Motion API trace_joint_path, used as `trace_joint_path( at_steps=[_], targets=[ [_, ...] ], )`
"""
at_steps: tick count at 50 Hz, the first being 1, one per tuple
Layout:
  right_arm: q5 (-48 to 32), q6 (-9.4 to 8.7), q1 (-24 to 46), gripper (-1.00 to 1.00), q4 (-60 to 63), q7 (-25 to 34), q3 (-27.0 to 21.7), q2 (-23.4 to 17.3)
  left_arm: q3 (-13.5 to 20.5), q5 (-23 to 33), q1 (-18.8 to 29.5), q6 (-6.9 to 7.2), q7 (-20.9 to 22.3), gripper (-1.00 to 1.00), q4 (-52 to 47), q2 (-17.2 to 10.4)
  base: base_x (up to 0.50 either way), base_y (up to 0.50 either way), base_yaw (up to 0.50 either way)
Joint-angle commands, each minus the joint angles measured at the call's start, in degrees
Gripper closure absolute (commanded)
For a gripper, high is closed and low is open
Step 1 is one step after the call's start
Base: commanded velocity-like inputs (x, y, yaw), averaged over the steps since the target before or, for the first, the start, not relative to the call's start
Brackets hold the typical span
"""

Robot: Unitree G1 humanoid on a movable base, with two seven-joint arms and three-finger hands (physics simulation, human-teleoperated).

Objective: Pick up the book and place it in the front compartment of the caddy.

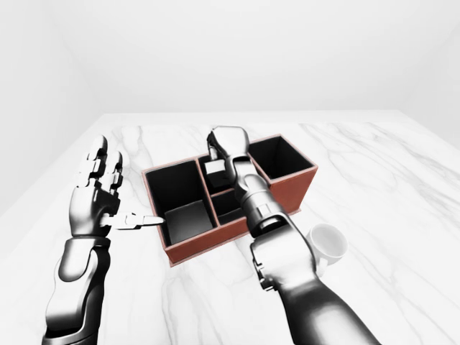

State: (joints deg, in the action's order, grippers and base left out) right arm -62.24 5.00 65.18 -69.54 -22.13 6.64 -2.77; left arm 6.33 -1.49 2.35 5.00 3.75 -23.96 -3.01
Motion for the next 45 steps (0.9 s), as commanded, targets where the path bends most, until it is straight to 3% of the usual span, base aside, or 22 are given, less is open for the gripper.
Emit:
trace_joint_path(
  at_steps=[1, 45],
  targets=[
    [-1.4, 0.0, 0.8, 1.0, 0.8, -2.2, -0.5, 0.3, 0.0, 0.0, -0.2, 0.0, 0.0, -1.0, -0.9, 0.0, 0.0, 0.0, 0.0],
    [-3.4, 0.0, 0.2, 1.0, -2.2, -6.9, -0.1, 1.4, -0.1, -0.2, -0.1, 0.0, 0.1, -1.0, -0.8, 0.1, 0.0, 0.0, 0.0]
  ],
)
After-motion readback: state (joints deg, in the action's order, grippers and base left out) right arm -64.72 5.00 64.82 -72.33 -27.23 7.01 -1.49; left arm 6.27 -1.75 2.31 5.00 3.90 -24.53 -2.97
